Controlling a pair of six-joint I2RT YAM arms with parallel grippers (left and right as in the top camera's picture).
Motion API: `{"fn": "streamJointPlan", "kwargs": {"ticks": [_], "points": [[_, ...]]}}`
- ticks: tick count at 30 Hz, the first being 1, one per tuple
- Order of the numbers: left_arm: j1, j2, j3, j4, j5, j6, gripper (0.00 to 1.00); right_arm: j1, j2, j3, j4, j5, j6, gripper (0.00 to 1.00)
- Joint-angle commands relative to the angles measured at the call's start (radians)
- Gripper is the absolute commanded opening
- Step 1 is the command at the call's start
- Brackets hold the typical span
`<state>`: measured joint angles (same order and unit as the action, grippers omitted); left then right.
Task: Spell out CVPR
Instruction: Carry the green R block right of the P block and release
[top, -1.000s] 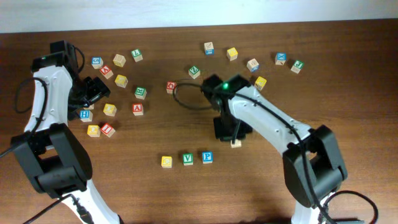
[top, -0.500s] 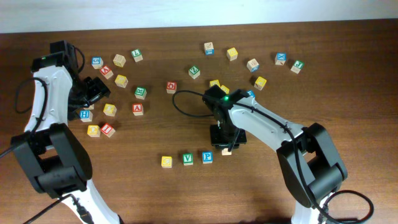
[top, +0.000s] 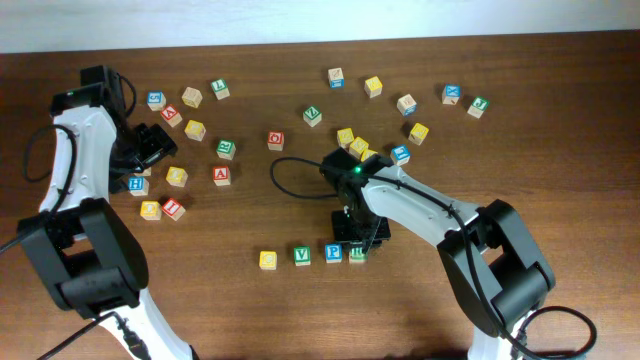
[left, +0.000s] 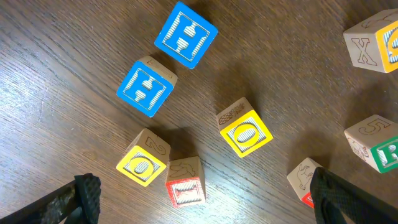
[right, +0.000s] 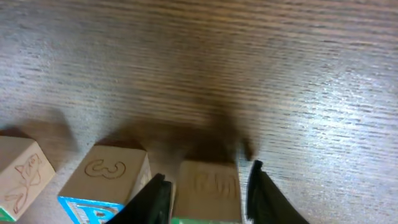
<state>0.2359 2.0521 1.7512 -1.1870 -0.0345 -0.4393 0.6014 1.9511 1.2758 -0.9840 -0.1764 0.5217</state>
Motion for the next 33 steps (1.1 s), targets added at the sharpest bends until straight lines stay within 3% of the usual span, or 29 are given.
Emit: {"fn": "streamJointPlan", "kwargs": {"ticks": [1,11,16,33], "points": [[0.003,0.009,-0.003,-0.001,-0.011,-0.013,0.99,0.007,-0.009,-0.006,-0.014,-0.016,0.003,0.34],[0.003,0.009,-0.003,-0.001,-0.011,-0.013,0.99,0.007,-0.009,-0.006,-0.075,-0.034,0.004,0.35],[0.003,0.009,-0.003,0.0,-0.011,-0.013,0.99,0.007,-0.009,-0.006,-0.087,-0.05,0.004,0.52],[0.003,0.009,-0.003,0.0,-0.011,-0.013,0.99,0.007,-0.009,-0.023,-0.074,-0.06,0.011,0.35]]}}
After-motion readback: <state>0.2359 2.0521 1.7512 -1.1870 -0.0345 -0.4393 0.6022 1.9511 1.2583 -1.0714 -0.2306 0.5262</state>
